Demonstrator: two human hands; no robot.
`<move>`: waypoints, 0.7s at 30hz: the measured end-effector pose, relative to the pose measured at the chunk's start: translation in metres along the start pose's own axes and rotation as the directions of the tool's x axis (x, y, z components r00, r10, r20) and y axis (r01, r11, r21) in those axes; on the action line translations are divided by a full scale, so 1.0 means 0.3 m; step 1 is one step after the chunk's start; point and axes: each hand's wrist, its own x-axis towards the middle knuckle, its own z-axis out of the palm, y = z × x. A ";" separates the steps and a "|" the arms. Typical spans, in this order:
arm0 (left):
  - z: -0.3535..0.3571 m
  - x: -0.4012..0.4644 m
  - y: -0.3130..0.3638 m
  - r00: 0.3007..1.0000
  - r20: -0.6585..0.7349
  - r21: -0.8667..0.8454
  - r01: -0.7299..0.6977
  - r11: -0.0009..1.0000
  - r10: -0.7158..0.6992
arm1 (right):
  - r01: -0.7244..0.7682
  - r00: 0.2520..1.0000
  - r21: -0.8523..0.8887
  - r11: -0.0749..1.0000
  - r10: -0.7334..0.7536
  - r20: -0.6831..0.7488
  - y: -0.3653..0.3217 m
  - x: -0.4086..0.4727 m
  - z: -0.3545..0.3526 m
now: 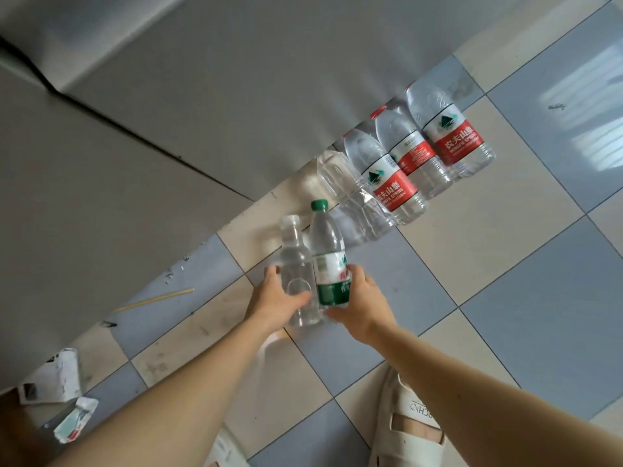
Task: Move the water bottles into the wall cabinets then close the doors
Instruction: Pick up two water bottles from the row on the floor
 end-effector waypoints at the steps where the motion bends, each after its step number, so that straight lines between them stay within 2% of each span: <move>1: 0.007 -0.011 -0.010 1.000 0.005 0.012 0.000 1.000 0.000 | -0.025 0.999 0.005 1.000 0.024 0.023 0.012 -0.011 0.011; 4: 0.022 -0.032 -0.019 1.000 -0.005 0.028 0.014 1.000 -0.014 | -0.056 0.998 0.027 0.998 0.054 0.045 0.034 -0.022 0.024; 9: 0.009 -0.001 0.027 0.993 -0.106 -0.015 -0.055 0.998 0.054 | -0.019 0.997 0.069 0.997 0.024 -0.075 -0.012 0.044 -0.027; 12: -0.014 0.059 0.071 0.990 -0.105 -0.026 -0.102 0.994 0.099 | 0.031 0.996 0.051 0.998 -0.026 -0.088 -0.069 0.118 -0.052; 18: -0.003 0.103 0.059 0.989 -0.092 -0.083 -0.123 0.989 0.115 | -0.004 0.998 0.140 0.990 0.013 -0.061 -0.102 0.188 -0.035; 21: -0.026 0.082 0.049 0.979 -0.147 -0.148 -0.160 0.976 0.139 | -0.004 0.992 0.234 0.972 0.034 -0.124 -0.111 0.168 -0.041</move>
